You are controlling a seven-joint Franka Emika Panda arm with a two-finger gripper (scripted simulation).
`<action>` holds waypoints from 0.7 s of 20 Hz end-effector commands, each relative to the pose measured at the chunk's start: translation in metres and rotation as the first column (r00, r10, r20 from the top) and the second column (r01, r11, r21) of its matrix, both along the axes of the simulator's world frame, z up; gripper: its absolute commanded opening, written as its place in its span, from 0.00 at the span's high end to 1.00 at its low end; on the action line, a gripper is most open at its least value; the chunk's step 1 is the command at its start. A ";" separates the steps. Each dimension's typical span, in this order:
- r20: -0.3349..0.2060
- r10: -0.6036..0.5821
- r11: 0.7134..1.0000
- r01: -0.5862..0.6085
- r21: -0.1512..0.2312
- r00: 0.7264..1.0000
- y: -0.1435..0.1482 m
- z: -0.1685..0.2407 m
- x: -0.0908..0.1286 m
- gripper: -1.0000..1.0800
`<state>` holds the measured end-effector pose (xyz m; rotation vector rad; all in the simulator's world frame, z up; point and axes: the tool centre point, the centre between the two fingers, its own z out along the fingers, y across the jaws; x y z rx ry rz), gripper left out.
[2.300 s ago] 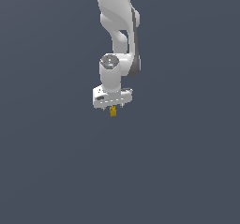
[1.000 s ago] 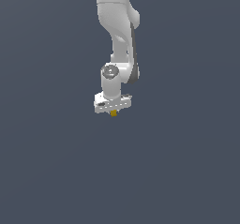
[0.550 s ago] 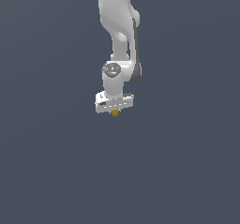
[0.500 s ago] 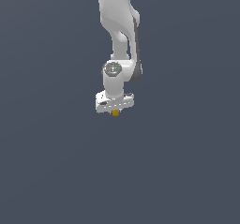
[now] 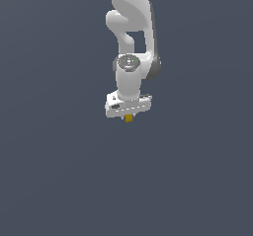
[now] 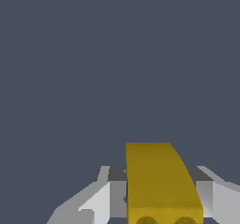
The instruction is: Pick up the object and move it to a goal position.
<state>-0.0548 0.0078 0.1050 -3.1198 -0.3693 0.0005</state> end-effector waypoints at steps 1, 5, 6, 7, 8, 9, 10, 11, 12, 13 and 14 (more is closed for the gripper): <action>0.000 0.000 1.000 0.000 0.000 1.000 0.011 0.021 0.012 1.00; 0.000 0.000 1.000 0.000 0.000 1.000 0.030 0.055 0.033 1.00; 0.000 0.000 1.000 0.000 0.000 1.000 0.035 0.063 0.038 1.00; 0.000 0.000 1.000 0.000 0.000 1.000 0.039 0.071 0.043 1.00; 0.000 0.000 1.000 0.000 0.000 1.000 0.043 0.078 0.048 1.00; 0.000 0.000 1.000 0.000 0.000 1.000 0.047 0.085 0.053 1.00; 0.000 0.000 1.000 0.000 0.000 1.000 0.051 0.092 0.057 1.00; 0.000 0.000 1.000 0.000 0.000 1.000 0.054 0.098 0.061 1.00; 0.000 0.000 1.000 0.000 0.000 1.000 0.057 0.103 0.065 1.00; 0.000 0.000 1.000 0.000 0.000 1.000 0.060 0.108 0.068 1.00; 0.000 0.000 1.000 0.000 0.000 1.000 0.063 0.113 0.071 1.00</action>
